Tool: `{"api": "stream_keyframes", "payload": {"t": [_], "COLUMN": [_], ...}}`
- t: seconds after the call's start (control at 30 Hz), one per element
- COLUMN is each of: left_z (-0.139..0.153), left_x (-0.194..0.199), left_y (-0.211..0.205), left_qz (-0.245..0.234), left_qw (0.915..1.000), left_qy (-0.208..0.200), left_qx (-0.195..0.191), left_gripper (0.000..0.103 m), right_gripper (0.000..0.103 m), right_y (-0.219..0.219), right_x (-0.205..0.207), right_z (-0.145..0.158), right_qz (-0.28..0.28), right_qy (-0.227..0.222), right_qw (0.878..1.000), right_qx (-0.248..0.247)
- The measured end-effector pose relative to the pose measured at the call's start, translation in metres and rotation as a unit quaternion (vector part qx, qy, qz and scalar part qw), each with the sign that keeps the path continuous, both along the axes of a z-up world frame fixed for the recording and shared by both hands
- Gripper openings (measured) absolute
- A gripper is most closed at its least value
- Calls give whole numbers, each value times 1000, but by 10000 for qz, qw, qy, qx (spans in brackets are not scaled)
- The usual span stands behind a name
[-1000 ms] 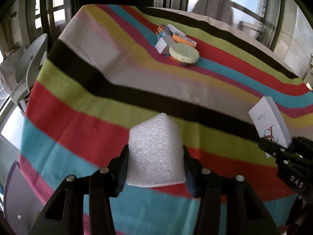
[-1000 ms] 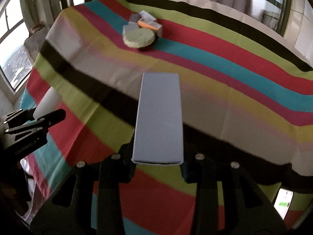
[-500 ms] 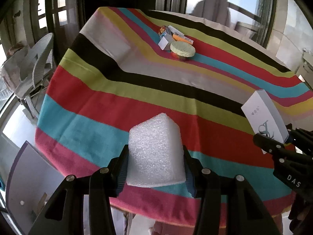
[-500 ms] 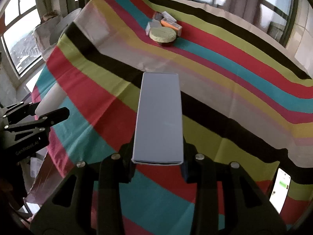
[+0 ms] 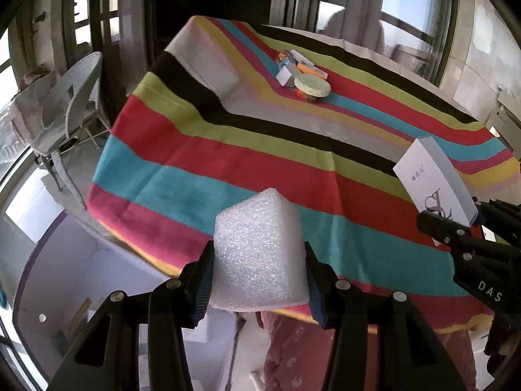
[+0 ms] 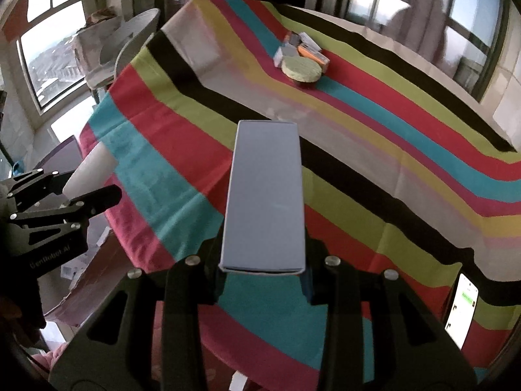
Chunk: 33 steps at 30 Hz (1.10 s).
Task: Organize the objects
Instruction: 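Carry the long white box and foam block over the bin with both tools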
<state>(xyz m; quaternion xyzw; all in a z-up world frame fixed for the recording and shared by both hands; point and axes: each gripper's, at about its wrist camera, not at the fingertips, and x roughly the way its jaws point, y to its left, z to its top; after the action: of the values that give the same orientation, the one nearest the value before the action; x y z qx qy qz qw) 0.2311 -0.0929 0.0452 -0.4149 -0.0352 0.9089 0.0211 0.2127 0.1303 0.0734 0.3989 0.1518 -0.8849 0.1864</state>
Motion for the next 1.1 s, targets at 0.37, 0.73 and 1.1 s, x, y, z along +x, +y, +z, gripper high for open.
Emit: {"api": "stream_keyframes", "payload": {"t": [0.37,0.73,1.1], "left_z": [5,4,-3], "left_x": [32,59,81], "left_y": [-31,-70,-112], "left_qz": [289,666,1165], "left_qw": [9995,9976,9931], "left_qy": [113,158,144], "left_qx": [69,126,68], "left_gripper": [50,50,50], "right_gripper": [40,40,40], "right_y": [-39,-79,-120], "right_x": [31,63,103], "right_z": [10,12,13], "right_qz": [497,1126,2034], "right_qy": [171,299,396], "right_qw": [9985,9927,9776], "right_qx": [166,304,367]}}
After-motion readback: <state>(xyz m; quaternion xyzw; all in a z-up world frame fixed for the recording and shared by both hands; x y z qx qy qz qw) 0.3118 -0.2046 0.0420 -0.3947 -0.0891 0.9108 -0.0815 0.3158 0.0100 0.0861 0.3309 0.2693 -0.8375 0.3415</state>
